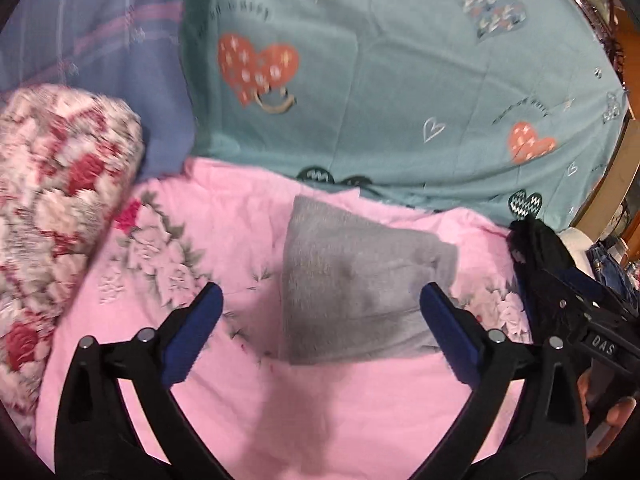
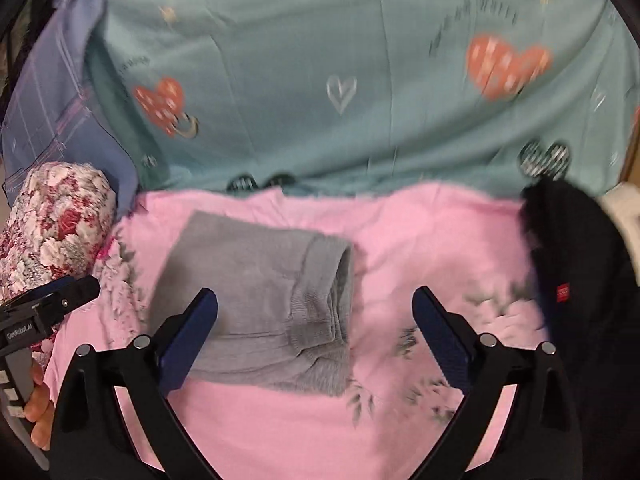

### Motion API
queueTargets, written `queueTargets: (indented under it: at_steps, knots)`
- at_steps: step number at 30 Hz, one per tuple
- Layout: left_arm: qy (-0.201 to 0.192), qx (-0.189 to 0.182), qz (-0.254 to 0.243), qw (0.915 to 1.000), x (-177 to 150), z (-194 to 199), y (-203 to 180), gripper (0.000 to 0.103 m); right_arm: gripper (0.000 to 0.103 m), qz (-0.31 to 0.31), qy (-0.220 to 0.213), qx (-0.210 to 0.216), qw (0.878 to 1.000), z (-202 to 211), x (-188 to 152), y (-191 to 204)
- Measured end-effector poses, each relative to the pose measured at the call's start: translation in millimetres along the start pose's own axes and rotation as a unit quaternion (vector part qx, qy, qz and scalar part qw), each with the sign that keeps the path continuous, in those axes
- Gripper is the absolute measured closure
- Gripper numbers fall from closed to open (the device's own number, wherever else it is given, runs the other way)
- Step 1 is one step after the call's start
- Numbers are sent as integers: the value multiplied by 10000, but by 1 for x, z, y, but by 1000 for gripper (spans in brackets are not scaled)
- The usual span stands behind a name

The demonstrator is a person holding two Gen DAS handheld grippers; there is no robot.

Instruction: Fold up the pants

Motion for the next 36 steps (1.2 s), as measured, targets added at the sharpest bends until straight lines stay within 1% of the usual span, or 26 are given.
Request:
queueTargets:
  at_steps: [2,4,6,8,10,11,14,15,17,19,21,23,25,30,36]
  knots:
    - [-154,113,-22,9998,2,29,-7,2,2,72,-164,-207,9996,45,3,0]
    - [-285,268,-72,9992,-8,59,-14,2,1,76,-344,-272,9990,83,-4,0]
    - [-407,301,-95,9987,-17,80,-16,2,1,7,-451,-274,9986,108,-18,-2]
    - [-455,413,-112,9980,-31,91,-17,2,1,-58,-456,-241,9987,119,-40,-4]
    - [-539,506,-254,9969,-44,92,-20,2,1,-151,-407,-238,9988,120,-62,-7]
    - [-571,599,-371,9959,-49,90,-22,2,1,-260,-409,-234,9986,115,-75,-9]
    - [-740,842,-660,9915,-67,78,-22,2,1,-493,-446,-293,9974,101,-98,-17]
    - [-756,924,-674,9905,-75,71,-19,2,1,-421,-417,-362,9976,95,-103,-17]
    - [-639,906,-625,9919,-87,57,-15,2,1,-20,-283,-588,9979,86,-113,-13]
    - [-406,876,-636,9933,-99,40,-12,2,1,290,-320,-742,9963,83,-118,-8]
    - [-260,971,-684,9926,-108,29,-7,2,1,466,-364,-813,9949,82,-123,-2]
    - [-112,988,-686,9927,-114,22,-4,2,1,514,-274,-713,9958,80,-129,4]
    - [-21,910,-598,9941,-118,19,-3,2,1,483,-187,-665,9964,77,-134,5]
    - [-157,1032,-641,9925,-117,23,-3,2,1,301,-15,-629,9976,72,-140,0]
    - [-122,1051,-647,9923,-119,21,-4,2,1,86,24,-635,9979,73,-140,-7]
Point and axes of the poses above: each gripper's, at about its wrist camera, not at the fingertips, and z roughly against the way its jaws point, y to its left, x to its top, the point moved 9 cm from there along -z, roughly the way its jaws point, and after that the axes turned 8 degrees about -y, right-handed, at the moved point
